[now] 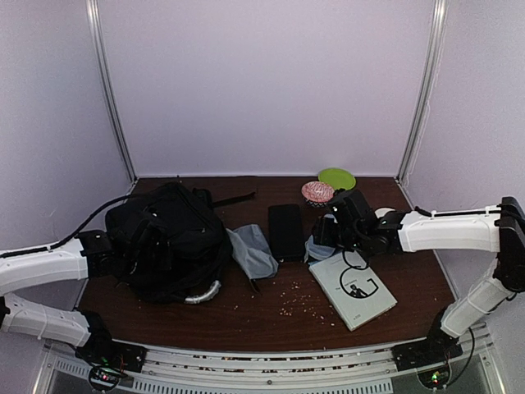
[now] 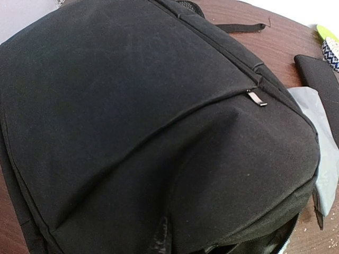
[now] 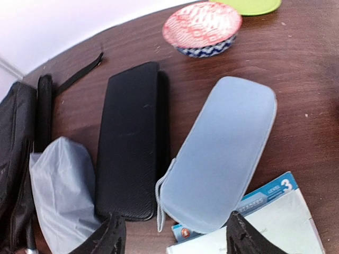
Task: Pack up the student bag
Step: Pick up the personal item from the center of the board.
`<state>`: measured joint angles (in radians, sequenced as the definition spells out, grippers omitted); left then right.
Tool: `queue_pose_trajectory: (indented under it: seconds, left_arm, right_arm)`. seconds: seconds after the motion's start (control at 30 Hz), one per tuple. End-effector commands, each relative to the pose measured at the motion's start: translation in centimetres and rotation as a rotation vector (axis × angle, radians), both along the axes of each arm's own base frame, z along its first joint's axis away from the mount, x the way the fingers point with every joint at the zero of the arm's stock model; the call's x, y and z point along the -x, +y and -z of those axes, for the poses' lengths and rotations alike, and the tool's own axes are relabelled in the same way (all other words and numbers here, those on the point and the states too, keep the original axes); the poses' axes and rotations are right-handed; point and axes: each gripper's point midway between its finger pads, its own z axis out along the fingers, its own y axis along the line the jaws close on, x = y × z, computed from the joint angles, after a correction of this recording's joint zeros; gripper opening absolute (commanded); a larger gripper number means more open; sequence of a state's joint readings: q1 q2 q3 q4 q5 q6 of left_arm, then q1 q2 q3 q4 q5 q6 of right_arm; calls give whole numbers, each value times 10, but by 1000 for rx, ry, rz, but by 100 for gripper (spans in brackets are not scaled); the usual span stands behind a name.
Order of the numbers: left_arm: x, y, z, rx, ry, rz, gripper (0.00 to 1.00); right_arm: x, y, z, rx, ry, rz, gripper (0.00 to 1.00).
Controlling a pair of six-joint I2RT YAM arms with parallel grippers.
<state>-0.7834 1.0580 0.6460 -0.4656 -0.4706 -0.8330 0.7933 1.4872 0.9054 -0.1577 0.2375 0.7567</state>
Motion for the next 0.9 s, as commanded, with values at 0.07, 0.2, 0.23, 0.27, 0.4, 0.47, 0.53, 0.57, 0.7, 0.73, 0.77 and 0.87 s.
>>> queue_pose_trajectory:
  seconds: [0.07, 0.2, 0.23, 0.27, 0.4, 0.47, 0.53, 0.57, 0.7, 0.73, 0.77, 0.87]
  left_arm:
    - [-4, 0, -8, 43, -45, -8, 0]
    - [-4, 0, -2, 40, -40, -6, 0]
    - [-3, 0, -2, 43, -42, -6, 0]
    - [-3, 0, -1, 47, -42, -5, 0]
    - [-1, 0, 2, 56, -43, 5, 0]
    - [0, 0, 3, 49, -42, 8, 0]
    - [0, 1, 2, 42, -45, 11, 0]
    - [-1, 1, 2, 40, -47, 10, 0]
    - [-1, 2, 1, 42, -59, 9, 0]
    - [-1, 2, 1, 44, -63, 9, 0]
    - [-2, 1, 1, 46, -65, 10, 0]
    - [-2, 0, 2, 49, -67, 17, 0]
  right_arm:
    - [-20, -50, -2, -99, -16, 238, 70]
    - [-30, -58, 10, -152, 30, 306, 72]
    - [-32, -60, 13, -158, 40, 322, 72]
    - [-34, -61, 16, -161, 48, 334, 73]
    - [-41, -67, 30, -161, 80, 399, 99]
    - [-49, -69, 35, -151, 100, 419, 100]
    - [-57, -69, 37, -120, 122, 427, 99]
    - [-61, -67, 36, -106, 129, 422, 99]
    - [-70, -58, 45, -55, 187, 414, 99]
    - [-71, -57, 49, -44, 201, 415, 100]
    - [-71, -57, 54, -25, 219, 416, 100]
    - [-74, -58, 63, 32, 244, 419, 100]
